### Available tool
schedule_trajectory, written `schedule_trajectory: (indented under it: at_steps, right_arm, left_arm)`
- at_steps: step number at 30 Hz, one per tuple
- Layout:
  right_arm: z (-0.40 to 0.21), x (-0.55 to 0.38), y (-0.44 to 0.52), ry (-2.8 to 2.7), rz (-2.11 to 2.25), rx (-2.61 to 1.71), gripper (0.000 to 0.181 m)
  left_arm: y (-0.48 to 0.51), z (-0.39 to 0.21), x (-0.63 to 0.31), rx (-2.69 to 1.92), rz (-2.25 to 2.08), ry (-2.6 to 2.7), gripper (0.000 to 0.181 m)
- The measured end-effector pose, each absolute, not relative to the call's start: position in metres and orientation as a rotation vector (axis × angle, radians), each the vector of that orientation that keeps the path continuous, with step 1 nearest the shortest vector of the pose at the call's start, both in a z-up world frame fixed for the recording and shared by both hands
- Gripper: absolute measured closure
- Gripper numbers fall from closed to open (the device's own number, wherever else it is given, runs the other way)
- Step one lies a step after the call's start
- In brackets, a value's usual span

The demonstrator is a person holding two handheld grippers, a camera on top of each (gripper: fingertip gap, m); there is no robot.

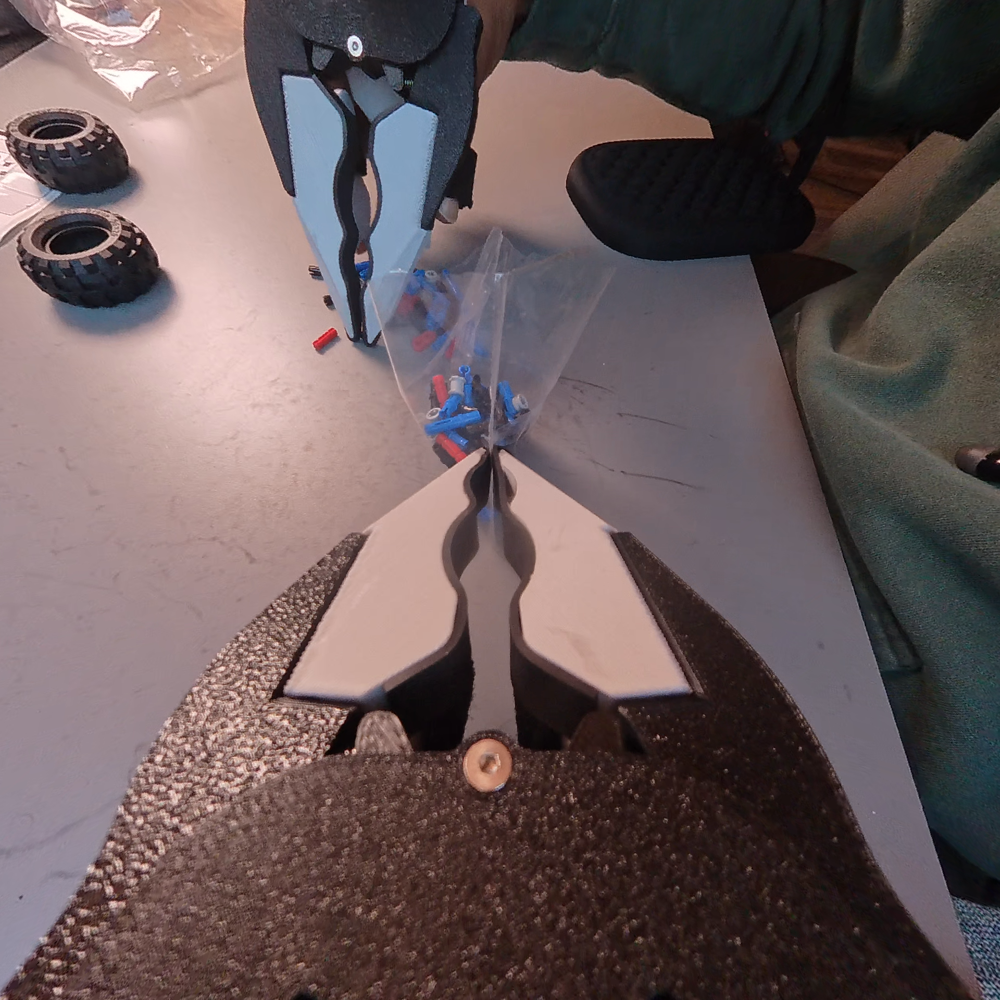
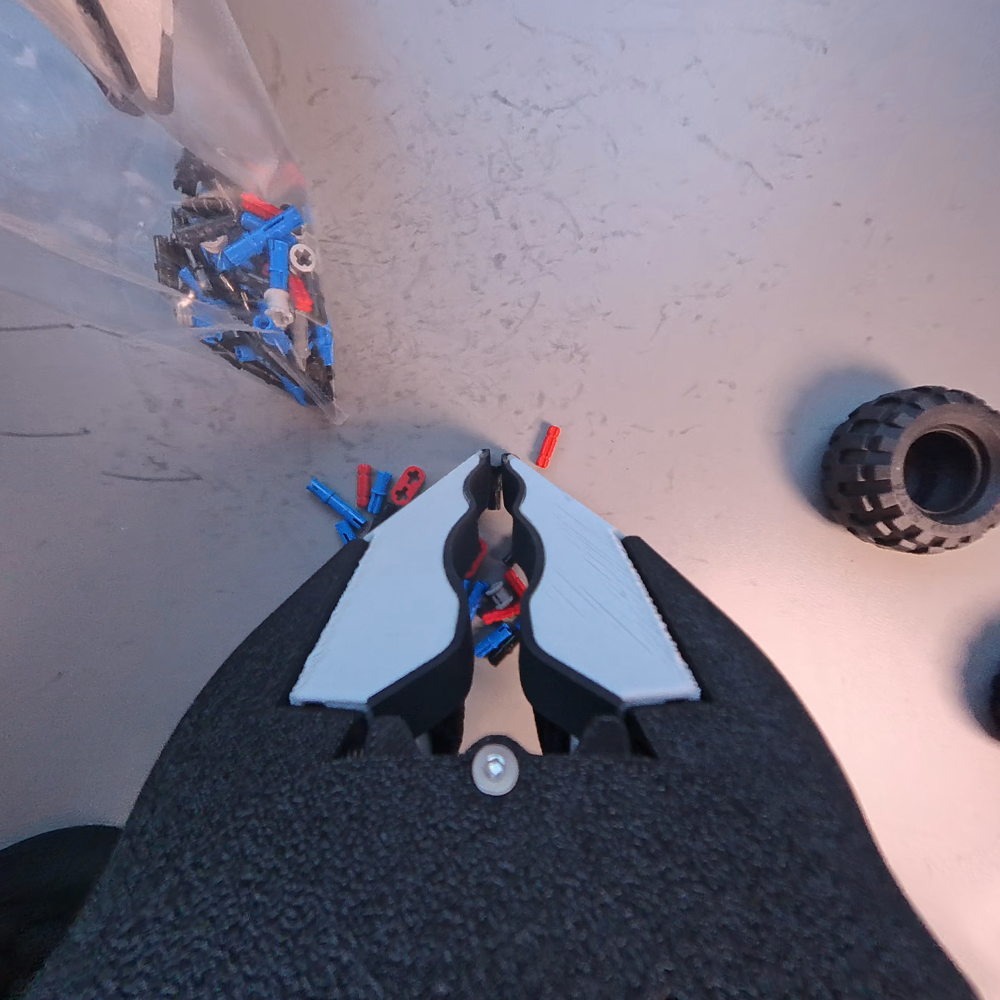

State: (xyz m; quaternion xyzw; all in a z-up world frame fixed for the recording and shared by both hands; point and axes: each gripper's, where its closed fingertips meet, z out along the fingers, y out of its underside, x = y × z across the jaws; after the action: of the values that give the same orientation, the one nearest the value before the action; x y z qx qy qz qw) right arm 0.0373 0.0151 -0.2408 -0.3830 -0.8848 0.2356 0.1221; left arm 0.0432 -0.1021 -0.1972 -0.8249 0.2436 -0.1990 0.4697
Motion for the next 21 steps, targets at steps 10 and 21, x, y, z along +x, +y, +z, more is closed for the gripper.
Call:
schedule_trajectory:
  at_steps: [10,21]
  right_arm:
    - [-0.228,0.023,0.031,-2.503,0.728,-1.157,0.167]
    - [-0.168,0.015,-0.009,-2.464,0.998,-0.952,0.179]
  left_arm:
    - [-0.102,-0.197,0.044,-2.022,-0.486,0.6,0.181]
    - [-0.101,-0.197,0.042,-2.022,-0.494,0.582,0.181]
